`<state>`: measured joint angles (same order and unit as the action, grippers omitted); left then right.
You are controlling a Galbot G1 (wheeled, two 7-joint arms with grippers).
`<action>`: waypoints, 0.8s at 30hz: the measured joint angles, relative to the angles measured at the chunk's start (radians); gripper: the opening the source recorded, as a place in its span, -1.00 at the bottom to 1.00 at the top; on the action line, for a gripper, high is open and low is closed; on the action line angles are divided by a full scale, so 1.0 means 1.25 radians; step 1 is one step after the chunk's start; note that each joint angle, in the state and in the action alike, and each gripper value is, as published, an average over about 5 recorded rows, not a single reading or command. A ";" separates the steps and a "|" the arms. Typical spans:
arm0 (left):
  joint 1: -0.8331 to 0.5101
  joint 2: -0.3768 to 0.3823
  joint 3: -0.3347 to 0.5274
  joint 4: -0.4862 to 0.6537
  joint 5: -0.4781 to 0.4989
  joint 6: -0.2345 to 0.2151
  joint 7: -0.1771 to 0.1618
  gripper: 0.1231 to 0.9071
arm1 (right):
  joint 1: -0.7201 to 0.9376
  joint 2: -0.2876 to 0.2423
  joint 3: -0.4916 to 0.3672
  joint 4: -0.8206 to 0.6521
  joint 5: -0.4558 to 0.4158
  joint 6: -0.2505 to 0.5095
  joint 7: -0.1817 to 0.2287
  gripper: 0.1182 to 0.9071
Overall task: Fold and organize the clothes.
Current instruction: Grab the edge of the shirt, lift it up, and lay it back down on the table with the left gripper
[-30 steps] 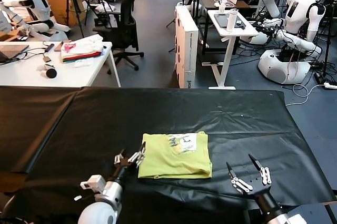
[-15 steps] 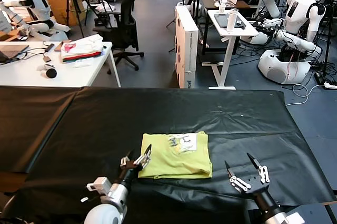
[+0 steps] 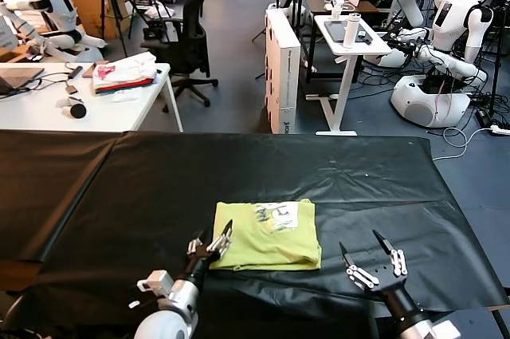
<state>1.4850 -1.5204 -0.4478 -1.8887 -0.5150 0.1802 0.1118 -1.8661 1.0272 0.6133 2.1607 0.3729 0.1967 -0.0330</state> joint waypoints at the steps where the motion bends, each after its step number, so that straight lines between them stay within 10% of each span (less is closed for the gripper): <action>1: 0.002 -0.001 0.000 -0.002 -0.001 0.000 0.000 0.47 | 0.001 0.000 -0.001 -0.001 0.000 0.000 0.000 1.00; 6: 0.011 -0.007 0.000 -0.010 -0.002 0.001 0.000 -0.30 | 0.009 0.001 -0.006 -0.003 -0.001 -0.002 0.000 1.00; 13: 0.019 -0.009 0.000 -0.017 -0.011 0.001 0.004 -0.77 | 0.016 0.002 -0.014 -0.009 -0.006 -0.004 0.001 1.00; 24: -0.006 0.032 -0.040 -0.025 -0.040 0.039 -0.016 -0.87 | 0.033 0.013 -0.026 -0.021 -0.022 -0.005 0.006 1.00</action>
<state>1.4771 -1.4802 -0.4975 -1.9204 -0.5653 0.2288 0.0917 -1.8245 1.0431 0.5804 2.1339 0.3458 0.1899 -0.0261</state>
